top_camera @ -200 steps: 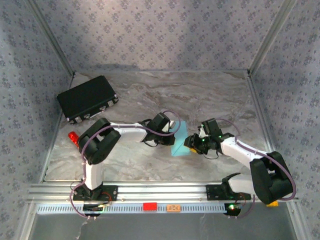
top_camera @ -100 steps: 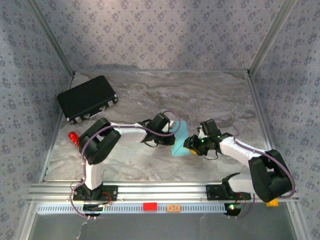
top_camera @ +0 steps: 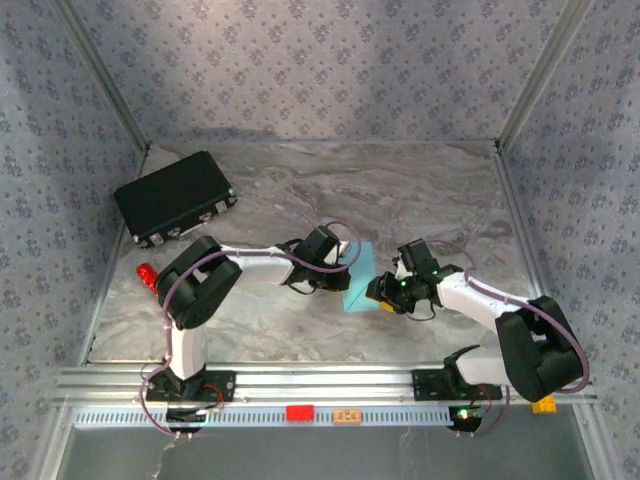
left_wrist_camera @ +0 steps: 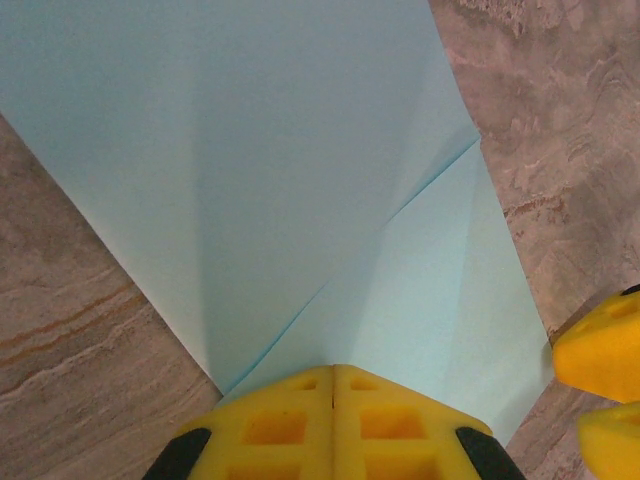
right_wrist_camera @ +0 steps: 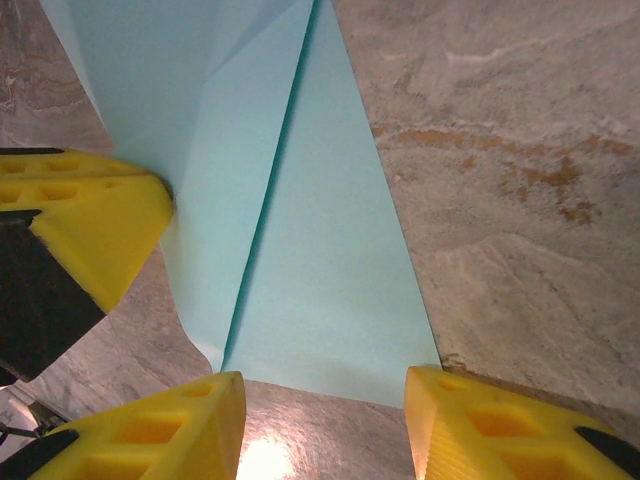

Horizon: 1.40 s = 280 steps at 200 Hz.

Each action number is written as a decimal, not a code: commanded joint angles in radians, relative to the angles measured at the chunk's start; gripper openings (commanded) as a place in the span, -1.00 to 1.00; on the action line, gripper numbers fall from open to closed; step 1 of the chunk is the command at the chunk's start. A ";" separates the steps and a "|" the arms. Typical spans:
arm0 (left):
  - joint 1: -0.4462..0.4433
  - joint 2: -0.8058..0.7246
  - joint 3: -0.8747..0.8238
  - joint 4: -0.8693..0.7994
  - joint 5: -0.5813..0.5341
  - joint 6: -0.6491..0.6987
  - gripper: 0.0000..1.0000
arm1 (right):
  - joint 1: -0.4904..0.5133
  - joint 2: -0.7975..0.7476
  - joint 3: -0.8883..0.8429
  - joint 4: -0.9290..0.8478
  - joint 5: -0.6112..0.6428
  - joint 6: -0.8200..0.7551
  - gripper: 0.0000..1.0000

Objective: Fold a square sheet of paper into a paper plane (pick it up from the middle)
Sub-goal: Turn over the square sheet of paper at the center of the table.

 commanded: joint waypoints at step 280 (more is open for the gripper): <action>-0.003 0.019 -0.018 -0.004 0.020 -0.032 -0.95 | -0.124 0.240 0.049 0.365 -0.170 0.028 -0.19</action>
